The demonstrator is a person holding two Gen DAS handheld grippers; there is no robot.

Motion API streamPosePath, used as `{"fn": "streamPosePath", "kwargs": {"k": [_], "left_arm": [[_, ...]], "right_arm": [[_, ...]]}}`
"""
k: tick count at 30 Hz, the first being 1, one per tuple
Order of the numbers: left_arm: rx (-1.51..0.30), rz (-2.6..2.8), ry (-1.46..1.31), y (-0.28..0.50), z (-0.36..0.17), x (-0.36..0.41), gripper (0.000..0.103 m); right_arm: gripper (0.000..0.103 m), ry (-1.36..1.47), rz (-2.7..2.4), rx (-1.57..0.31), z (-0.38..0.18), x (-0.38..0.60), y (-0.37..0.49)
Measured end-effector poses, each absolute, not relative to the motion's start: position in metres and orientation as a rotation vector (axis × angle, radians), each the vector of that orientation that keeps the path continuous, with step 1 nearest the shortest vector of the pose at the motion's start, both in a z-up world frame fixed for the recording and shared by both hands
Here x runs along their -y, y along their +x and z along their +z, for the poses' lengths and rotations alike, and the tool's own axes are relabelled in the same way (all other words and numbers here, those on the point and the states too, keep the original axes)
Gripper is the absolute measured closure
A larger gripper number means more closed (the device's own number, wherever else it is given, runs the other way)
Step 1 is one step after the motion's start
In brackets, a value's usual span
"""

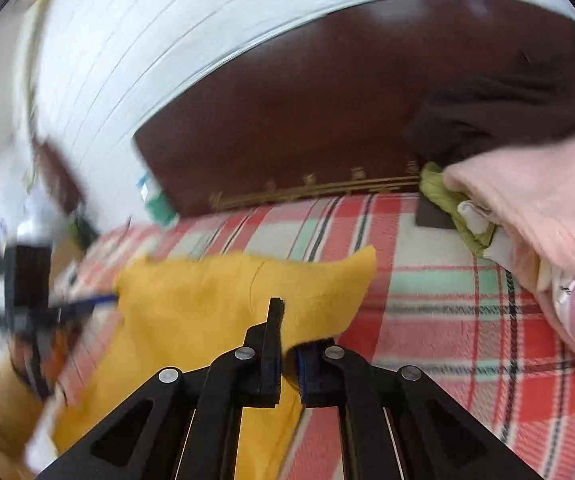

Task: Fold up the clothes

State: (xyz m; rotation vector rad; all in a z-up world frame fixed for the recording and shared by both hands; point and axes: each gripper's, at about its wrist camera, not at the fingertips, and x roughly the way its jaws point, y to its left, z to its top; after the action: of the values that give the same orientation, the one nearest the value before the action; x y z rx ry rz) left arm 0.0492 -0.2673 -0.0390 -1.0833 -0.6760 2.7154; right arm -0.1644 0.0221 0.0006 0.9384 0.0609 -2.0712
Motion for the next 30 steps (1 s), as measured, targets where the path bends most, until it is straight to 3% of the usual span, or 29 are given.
{"fn": "streamPosePath", "kwargs": {"k": [3, 8, 11, 14, 16, 17, 18, 23, 30], "left_arm": [[0.655, 2.726, -1.131, 0.048, -0.043, 0.273, 0.022], [0.562, 2.778, -1.201, 0.040, -0.039, 0.289, 0.022], [0.509, 2.833, -1.211, 0.028, -0.027, 0.308, 0.022], [0.498, 2.871, -1.213, 0.011, -0.018, 0.331, 0.022], [0.461, 2.890, -1.254, -0.005, -0.020, 0.343, 0.022], [0.440, 2.896, -1.284, -0.014, -0.022, 0.349, 0.022], [0.449, 2.885, -1.316, -0.023, -0.027, 0.355, 0.022], [0.362, 2.766, -1.517, -0.050, -0.066, 0.366, 0.022], [0.181, 2.640, -1.606, -0.048, -0.096, 0.357, 0.022]], "right_arm": [[0.098, 0.988, -2.023, -0.344, -0.020, -0.014, -0.133], [0.097, 1.082, -1.912, -0.577, -0.049, -0.015, -0.104], [0.085, 1.141, -1.873, -0.544, -0.041, -0.026, -0.108], [0.084, 1.073, -1.895, -0.414, -0.007, -0.041, -0.120], [0.070, 1.009, -1.880, -0.202, 0.019, -0.047, -0.139], [0.054, 0.990, -1.888, -0.142, 0.026, -0.042, -0.149], [0.047, 0.973, -1.901, -0.091, 0.033, -0.035, -0.160], [0.047, 0.956, -1.941, -0.046, 0.036, 0.028, -0.199], [0.050, 1.161, -1.880, -0.264, -0.026, 0.113, -0.239]]}}
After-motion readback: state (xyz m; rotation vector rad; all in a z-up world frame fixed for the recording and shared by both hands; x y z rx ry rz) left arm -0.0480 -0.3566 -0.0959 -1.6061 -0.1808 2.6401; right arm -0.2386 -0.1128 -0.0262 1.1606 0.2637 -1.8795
